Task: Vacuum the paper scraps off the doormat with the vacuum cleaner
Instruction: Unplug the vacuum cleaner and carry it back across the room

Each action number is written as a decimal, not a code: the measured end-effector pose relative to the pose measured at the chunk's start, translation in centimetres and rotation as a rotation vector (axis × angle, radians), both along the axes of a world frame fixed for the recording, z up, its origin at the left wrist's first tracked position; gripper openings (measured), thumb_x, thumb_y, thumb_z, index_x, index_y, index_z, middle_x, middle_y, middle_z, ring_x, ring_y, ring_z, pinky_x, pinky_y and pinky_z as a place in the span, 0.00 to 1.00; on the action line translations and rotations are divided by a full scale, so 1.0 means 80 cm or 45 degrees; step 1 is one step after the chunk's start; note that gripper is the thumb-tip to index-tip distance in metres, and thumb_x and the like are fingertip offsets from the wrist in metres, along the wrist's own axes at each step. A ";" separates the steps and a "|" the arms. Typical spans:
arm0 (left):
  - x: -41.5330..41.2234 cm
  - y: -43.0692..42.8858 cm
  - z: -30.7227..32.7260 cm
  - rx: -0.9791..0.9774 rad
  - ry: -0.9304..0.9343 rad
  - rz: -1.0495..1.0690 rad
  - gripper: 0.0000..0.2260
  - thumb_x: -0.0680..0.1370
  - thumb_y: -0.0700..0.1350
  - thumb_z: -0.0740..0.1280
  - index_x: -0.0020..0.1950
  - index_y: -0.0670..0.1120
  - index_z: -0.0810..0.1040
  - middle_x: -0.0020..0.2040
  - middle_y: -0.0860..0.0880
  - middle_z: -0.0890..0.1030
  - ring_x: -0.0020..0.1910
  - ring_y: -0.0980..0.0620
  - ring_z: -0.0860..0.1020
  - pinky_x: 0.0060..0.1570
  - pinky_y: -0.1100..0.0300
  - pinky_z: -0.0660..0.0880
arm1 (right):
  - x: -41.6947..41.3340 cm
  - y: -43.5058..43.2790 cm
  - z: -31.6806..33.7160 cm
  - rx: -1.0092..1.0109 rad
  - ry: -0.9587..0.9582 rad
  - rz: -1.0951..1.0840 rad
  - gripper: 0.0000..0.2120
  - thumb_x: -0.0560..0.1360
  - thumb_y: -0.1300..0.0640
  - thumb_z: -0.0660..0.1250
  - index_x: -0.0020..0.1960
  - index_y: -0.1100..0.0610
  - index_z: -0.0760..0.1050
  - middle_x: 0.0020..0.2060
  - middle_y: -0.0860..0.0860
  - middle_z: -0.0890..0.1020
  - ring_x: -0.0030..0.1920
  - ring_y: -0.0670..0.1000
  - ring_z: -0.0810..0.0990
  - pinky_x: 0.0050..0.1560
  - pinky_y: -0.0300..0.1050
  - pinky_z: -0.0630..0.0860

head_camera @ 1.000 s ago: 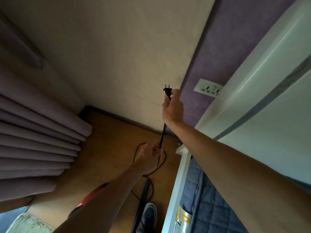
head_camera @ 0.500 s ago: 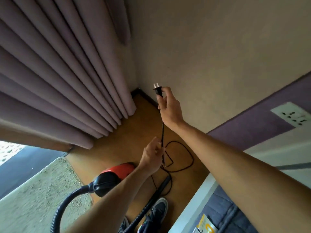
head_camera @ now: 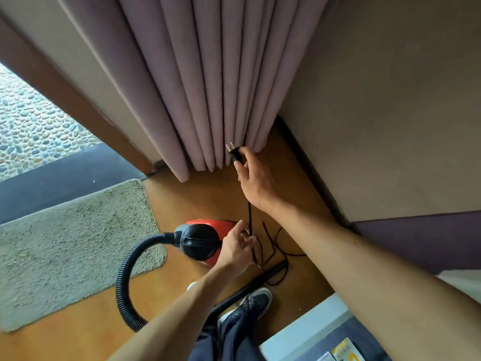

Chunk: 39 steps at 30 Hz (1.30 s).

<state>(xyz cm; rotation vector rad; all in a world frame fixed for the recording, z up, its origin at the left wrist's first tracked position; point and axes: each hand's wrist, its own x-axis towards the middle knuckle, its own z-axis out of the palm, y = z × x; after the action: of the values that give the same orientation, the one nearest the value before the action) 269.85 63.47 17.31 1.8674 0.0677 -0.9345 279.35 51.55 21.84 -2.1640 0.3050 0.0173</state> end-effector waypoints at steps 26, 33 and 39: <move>-0.064 0.041 -0.119 -0.051 0.283 1.153 0.08 0.81 0.35 0.62 0.45 0.48 0.72 0.29 0.47 0.78 0.30 0.51 0.78 0.34 0.51 0.80 | 0.032 0.167 -0.167 -0.154 0.410 1.073 0.14 0.82 0.51 0.58 0.66 0.50 0.68 0.38 0.49 0.74 0.44 0.55 0.76 0.44 0.44 0.66; -0.111 -0.026 -0.182 -0.098 0.387 1.433 0.13 0.82 0.38 0.60 0.43 0.54 0.72 0.34 0.44 0.77 0.32 0.49 0.78 0.32 0.55 0.75 | -0.011 0.145 -0.229 -0.134 0.487 1.286 0.11 0.82 0.49 0.59 0.64 0.47 0.69 0.36 0.49 0.78 0.43 0.55 0.80 0.47 0.52 0.77; -0.142 -0.047 -0.240 -0.120 0.440 1.610 0.11 0.81 0.38 0.61 0.45 0.53 0.74 0.35 0.45 0.79 0.34 0.44 0.81 0.38 0.43 0.81 | -0.044 0.147 -0.294 -0.208 0.456 1.360 0.11 0.81 0.50 0.59 0.62 0.49 0.70 0.37 0.50 0.78 0.45 0.55 0.79 0.50 0.58 0.77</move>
<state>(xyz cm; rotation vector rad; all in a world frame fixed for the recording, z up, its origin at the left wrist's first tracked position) 258.51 59.72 -1.93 1.1600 1.2250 -0.3092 275.85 63.32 -1.66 -2.2288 -0.6966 1.0064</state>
